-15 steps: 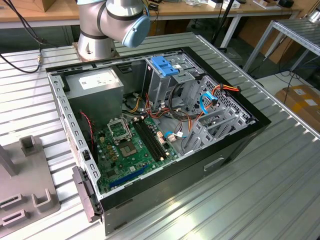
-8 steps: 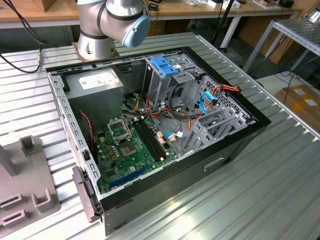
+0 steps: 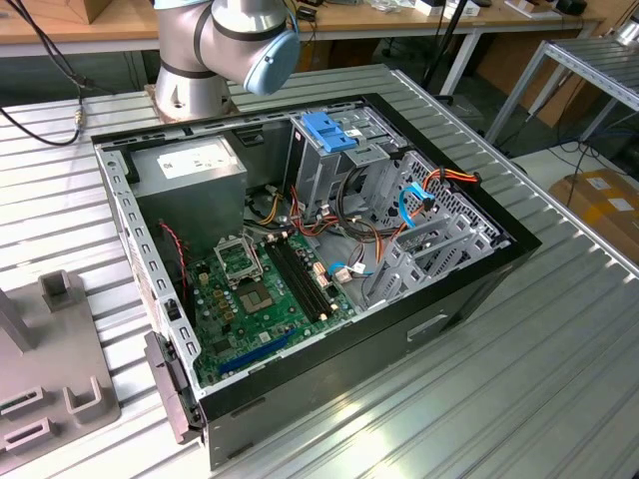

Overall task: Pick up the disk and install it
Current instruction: 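Pick up the disk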

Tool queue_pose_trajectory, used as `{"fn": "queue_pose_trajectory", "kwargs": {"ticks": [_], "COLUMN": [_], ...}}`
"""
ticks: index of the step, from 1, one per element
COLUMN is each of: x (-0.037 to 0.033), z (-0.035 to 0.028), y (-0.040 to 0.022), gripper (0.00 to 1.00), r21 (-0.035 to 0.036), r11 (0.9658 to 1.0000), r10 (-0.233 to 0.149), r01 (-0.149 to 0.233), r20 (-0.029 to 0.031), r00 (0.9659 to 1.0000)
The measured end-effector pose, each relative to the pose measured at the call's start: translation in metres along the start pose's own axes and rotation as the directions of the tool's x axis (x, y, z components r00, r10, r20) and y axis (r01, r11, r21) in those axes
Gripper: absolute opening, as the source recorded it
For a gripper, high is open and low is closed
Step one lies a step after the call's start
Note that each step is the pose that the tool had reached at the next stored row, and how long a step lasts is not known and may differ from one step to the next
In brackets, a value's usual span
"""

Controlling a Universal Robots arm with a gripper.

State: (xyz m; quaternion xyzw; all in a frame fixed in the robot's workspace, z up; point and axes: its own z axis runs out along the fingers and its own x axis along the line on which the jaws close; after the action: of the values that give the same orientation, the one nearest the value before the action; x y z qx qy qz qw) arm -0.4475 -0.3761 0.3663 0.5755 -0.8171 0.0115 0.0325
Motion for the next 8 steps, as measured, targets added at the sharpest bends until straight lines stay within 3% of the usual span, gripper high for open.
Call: {"fn": "queue_pose_trajectory", "kwargs": {"ticks": [5,8], "x": [0.0,0.0], "z": [0.0,0.0], "y": [0.0,0.0], "gripper": [0.11,0.11], "r21": [0.0,0.0019], "r11": [1.0,0.9996], "r10": [-0.001,-0.028], "r01": [0.001,0.028], "r20": [0.0,-0.0006], "r00": [1.0,0.9996]}}
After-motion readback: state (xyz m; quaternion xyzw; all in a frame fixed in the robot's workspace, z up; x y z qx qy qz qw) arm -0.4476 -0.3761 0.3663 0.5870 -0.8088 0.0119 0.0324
